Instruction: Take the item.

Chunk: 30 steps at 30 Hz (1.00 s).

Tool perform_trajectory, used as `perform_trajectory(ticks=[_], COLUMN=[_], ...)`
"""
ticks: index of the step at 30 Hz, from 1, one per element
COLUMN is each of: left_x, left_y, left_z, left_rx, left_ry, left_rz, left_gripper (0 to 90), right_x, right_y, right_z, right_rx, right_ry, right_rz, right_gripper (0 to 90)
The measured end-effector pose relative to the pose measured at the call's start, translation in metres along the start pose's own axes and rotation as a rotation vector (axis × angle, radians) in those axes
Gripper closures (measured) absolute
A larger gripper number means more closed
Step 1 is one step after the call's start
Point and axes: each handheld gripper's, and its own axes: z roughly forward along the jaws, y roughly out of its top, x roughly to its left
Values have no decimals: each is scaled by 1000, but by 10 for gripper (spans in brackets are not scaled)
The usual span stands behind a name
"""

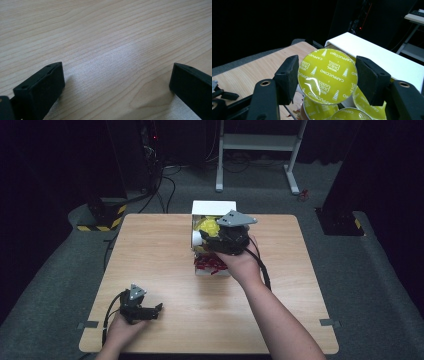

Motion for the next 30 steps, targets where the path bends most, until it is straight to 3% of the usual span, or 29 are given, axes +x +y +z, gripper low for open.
perform_trajectory(ticks=[10, 30], left_x=[0, 0], left_y=[0, 0], left_z=[0, 0], left_rx=[2, 4], left_ry=[-1, -1], left_rz=[2, 3], left_gripper=[4, 3], right_x=[-2, -7], right_y=[-2, -8], right_z=[-18, -46], right_rx=[-29, -36], right_ry=[-3, -28], right_rz=[10, 0], right_gripper=[381, 381])
